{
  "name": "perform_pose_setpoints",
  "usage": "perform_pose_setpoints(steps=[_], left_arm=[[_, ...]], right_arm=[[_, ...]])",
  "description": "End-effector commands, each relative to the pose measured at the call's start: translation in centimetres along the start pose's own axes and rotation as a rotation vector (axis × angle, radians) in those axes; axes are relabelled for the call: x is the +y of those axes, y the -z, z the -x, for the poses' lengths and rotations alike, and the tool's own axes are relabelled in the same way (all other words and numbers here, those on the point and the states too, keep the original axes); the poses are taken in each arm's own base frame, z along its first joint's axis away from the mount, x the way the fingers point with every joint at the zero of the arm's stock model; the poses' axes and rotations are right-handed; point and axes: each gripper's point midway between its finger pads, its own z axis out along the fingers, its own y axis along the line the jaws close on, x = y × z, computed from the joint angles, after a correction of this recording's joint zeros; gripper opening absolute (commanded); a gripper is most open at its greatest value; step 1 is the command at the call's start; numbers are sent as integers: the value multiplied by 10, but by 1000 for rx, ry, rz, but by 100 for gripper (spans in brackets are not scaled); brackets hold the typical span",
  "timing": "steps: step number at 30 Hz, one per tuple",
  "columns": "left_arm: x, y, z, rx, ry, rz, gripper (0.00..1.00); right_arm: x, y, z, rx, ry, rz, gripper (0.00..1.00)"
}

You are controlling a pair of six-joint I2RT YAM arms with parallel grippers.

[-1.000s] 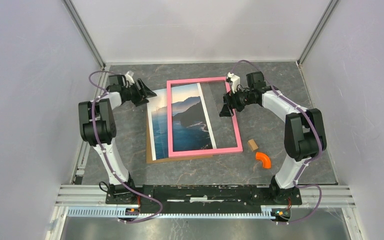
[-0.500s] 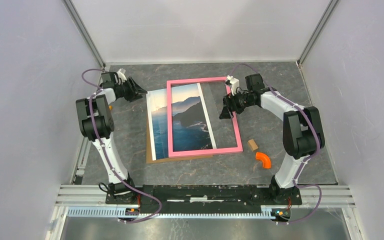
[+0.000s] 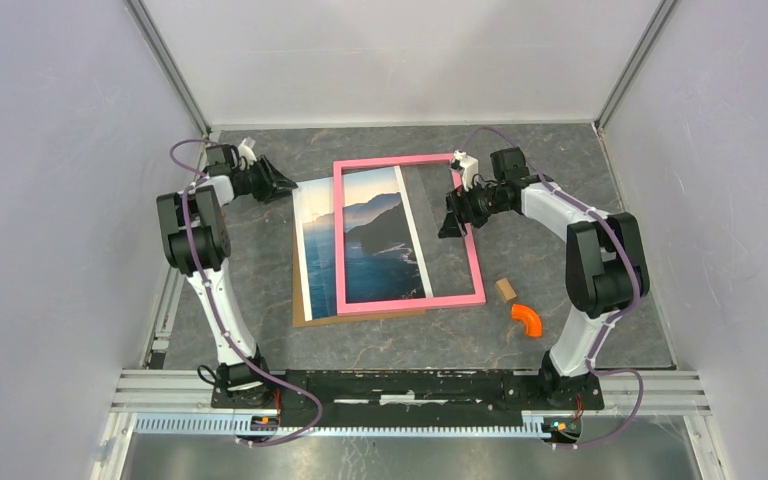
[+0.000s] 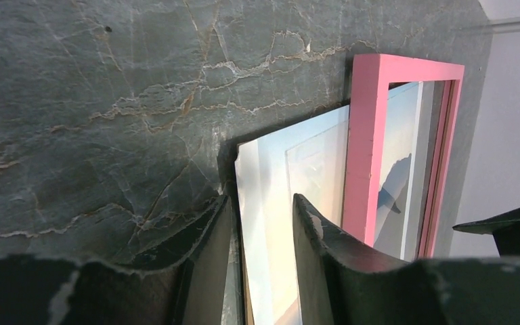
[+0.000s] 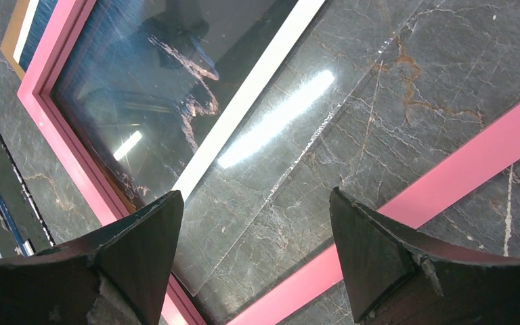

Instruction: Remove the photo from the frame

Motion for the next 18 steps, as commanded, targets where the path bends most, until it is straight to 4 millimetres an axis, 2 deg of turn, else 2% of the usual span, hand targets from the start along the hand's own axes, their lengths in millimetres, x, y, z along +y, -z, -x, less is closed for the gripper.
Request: perform_pose_setpoints(steps=[1,10,18], left_arm=[[-12,-5,4,2,-16,-87,44],[-33,-1,12,-46,-28,-189,39],[-35,0,7,-37,-21,-201,32]], right_arm=[[0,-2,5,-16,11,16,85],[0,-3,4,-12,10,19,85],[-1,-4,3,-7,4,21,85]])
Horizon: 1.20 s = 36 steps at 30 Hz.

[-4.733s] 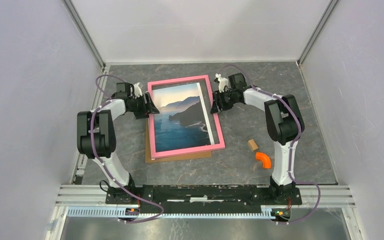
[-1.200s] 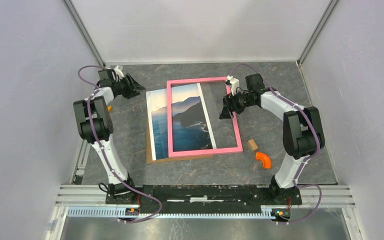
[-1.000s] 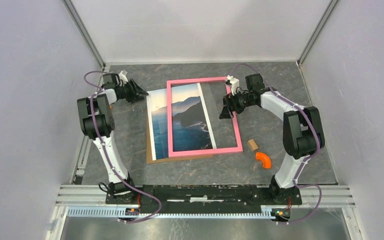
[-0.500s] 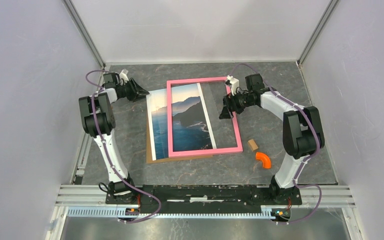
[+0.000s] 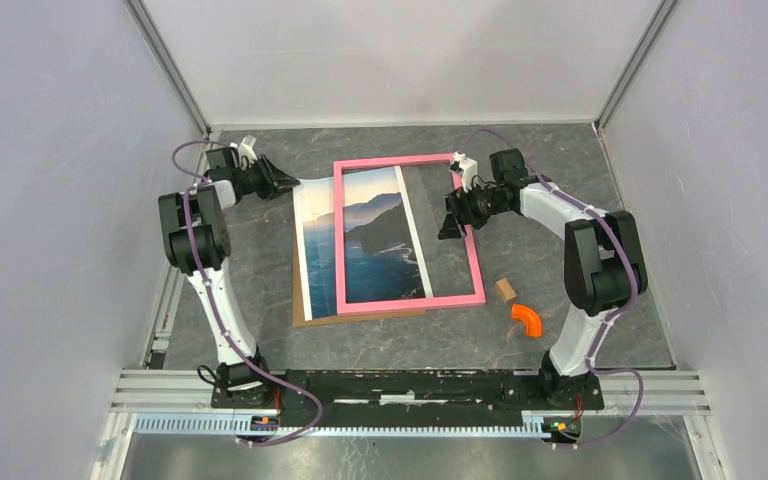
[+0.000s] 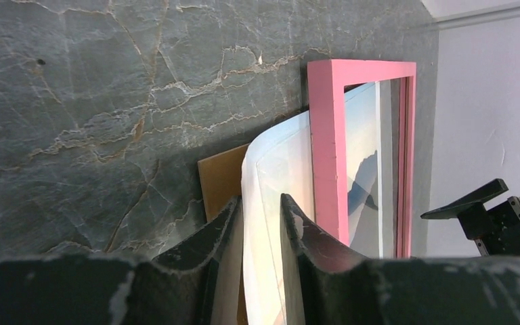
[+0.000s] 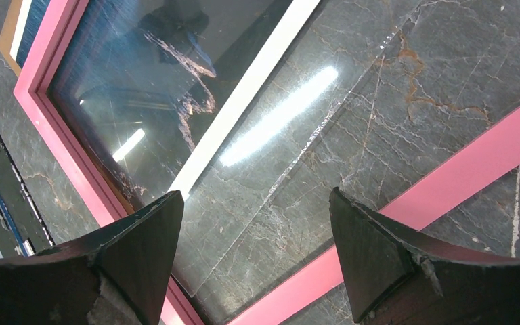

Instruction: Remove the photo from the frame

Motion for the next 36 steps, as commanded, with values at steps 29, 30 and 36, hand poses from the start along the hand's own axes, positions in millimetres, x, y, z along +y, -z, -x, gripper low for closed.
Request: perform_pose_setpoints(steps=[29,30,36], left_arm=[[-32,38,-90,138,56,-47,33],[-34,42,-99,148,64,-48,31],[-33,47,-114,165,75,-46,29]], right_arm=[[2,-3,1,-6,4,27,84],[3,-3,1,-8,5,28,84],[4,-2,1,-9,8,27,83]])
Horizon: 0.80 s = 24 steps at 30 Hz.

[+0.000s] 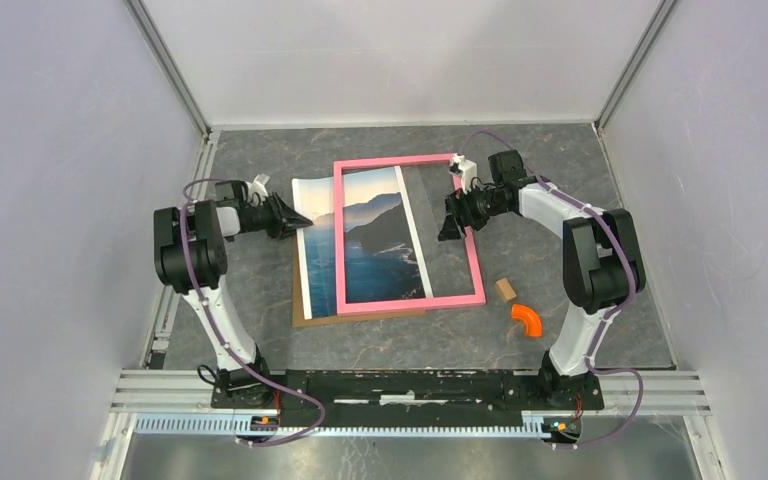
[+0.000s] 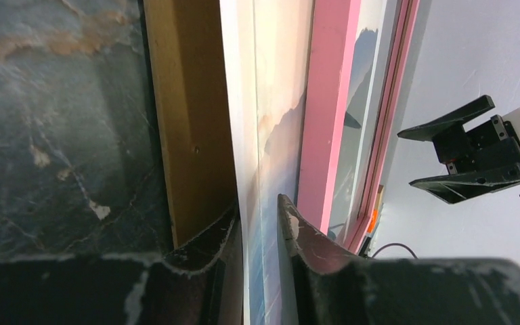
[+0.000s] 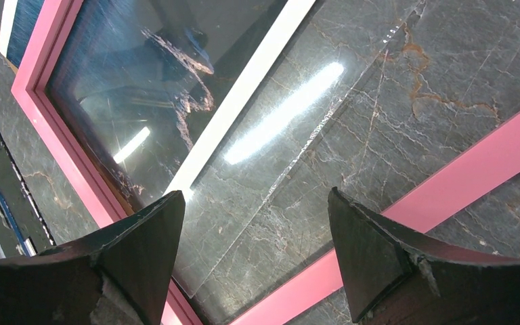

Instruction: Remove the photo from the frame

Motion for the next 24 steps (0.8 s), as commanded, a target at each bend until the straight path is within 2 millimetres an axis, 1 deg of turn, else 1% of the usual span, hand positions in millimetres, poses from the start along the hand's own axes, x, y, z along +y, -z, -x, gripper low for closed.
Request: perform_pose_setpoints(steps=[1,3,5,6,7,11,13,17,21,24], left_arm=[[-13,7,-5,4,-82,-35,27],[-13,9,-6,1,-82,-33,22],[-17,12,-6,1,-76,-33,13],[-19,14,-6,0,-76,-35,5],[-24,17,-4,-10,-90,-35,2],[-42,30,2,-31,-135,-18,2],[-52,39,3,-32,-151,-4,2],[-71,56,9,-49,-197,29,2],[-83,74,21,-81,-255,114,2],[-92,90,30,-117,-286,177,2]], right_arm=[[5,2,5,-20,18,20,84],[5,2,5,-20,18,18,84],[5,3,5,-19,19,17,84],[5,3,5,-20,19,15,84],[5,3,6,-20,20,14,84],[2,5,4,-15,13,2,84],[-6,9,2,-10,-8,-15,84],[-30,23,-9,-21,-82,-60,86],[-60,38,-17,-37,-133,-130,88],[-73,39,-24,-21,-145,-164,89]])
